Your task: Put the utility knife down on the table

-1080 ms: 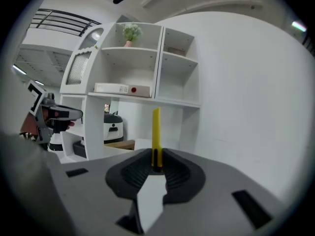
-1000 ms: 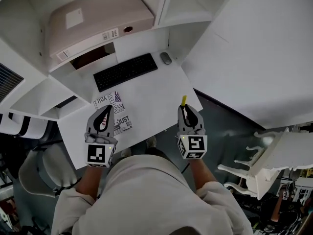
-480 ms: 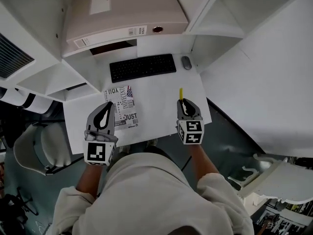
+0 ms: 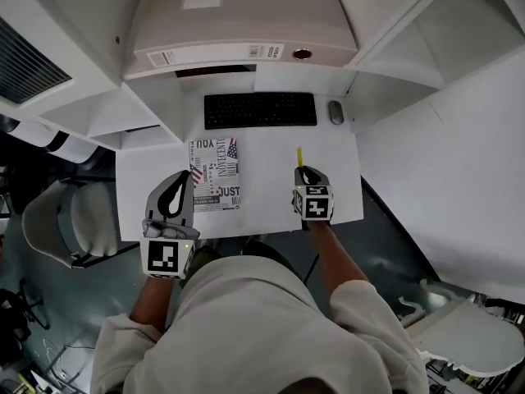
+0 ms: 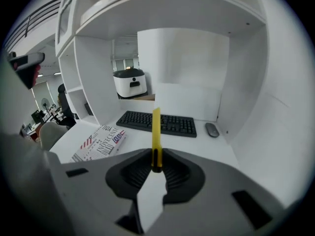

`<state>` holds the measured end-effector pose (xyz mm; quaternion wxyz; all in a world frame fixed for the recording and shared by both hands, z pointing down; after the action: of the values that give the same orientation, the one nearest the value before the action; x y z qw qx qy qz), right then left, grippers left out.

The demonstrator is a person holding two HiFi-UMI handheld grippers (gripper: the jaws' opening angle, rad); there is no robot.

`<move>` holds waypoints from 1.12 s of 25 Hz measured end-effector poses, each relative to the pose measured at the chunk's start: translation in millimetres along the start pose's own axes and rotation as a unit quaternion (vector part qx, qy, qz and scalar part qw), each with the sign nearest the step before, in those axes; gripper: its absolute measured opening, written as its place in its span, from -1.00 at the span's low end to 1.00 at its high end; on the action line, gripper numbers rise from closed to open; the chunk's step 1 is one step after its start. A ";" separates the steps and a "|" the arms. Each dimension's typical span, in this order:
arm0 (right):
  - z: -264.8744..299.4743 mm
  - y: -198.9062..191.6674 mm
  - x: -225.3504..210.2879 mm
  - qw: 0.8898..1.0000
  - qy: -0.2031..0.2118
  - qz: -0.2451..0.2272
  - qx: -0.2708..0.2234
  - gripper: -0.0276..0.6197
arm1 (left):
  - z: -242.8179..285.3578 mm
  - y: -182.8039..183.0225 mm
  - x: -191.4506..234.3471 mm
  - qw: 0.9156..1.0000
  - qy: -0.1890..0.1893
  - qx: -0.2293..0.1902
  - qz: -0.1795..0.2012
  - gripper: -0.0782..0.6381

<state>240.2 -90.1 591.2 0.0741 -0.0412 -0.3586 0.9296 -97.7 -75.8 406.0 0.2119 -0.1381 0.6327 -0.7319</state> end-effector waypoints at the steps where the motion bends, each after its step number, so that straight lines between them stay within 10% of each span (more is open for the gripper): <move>1: 6.9 -2.5 0.3 1.000 0.003 0.003 0.008 -0.70 | -0.7 -0.6 0.9 1.000 0.004 0.002 0.000 -0.78; 28: 122.1 -48.6 16.6 0.982 0.023 0.087 0.167 -0.70 | -4.9 -25.4 39.5 0.996 0.065 0.054 -0.008 -0.78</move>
<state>213.2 -132.5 713.8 0.0067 -0.0808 -0.1915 0.9781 -137.9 -87.9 427.6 0.1718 -0.0837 0.6033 -0.7743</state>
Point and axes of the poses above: the fingertips, and each gripper's own axes: z forward along the fingers, x to its left, y out of its top, the point moved 8 cm from there along -z, backward along the fingers, and after that the axes turned 2 degrees about y, right-handed, at the moved point
